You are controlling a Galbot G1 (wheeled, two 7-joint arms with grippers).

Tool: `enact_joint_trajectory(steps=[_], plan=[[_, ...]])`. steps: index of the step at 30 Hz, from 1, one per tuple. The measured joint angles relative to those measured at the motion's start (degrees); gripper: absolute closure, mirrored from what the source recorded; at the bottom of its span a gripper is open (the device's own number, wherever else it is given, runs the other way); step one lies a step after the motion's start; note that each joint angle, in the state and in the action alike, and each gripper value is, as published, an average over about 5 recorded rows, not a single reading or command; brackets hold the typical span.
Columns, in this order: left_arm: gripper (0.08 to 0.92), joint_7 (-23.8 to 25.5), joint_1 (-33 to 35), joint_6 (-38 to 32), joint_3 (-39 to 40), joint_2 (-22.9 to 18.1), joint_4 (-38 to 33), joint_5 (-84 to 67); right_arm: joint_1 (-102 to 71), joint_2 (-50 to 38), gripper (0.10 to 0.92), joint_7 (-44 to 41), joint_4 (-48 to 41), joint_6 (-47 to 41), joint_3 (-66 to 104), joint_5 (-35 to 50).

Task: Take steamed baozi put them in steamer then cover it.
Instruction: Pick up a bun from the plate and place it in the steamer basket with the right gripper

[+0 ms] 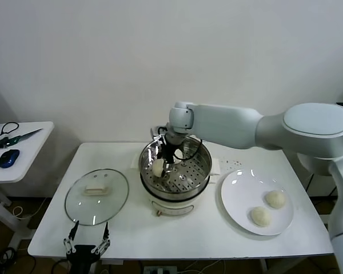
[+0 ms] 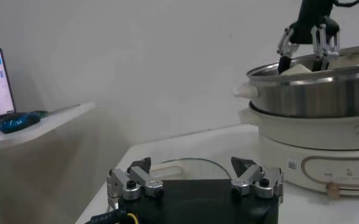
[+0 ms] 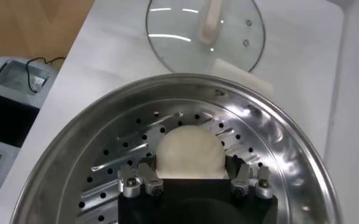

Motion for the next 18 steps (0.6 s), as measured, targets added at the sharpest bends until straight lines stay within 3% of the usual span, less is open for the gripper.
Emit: enact_joint_trajectory(steps=[4,11,18], plan=[[0.177,0.0,0.0,0.0,-0.1,0.0,0.2,0.0,-0.7,0.1,0.296,0.4,-0.4,0.0,0.3,-0.4],[0.177,0.0,-0.2,-0.1,-0.1,0.0,0.3,0.0,-1.0,-0.3,0.207,0.9,-0.3,-0.2,1.0,-0.7],[0.177,-0.1,0.0,-0.1,-0.2,0.0,0.3,0.0,1.0,-2.7,0.202,-0.1,1.9,0.4,1.0,-1.1]])
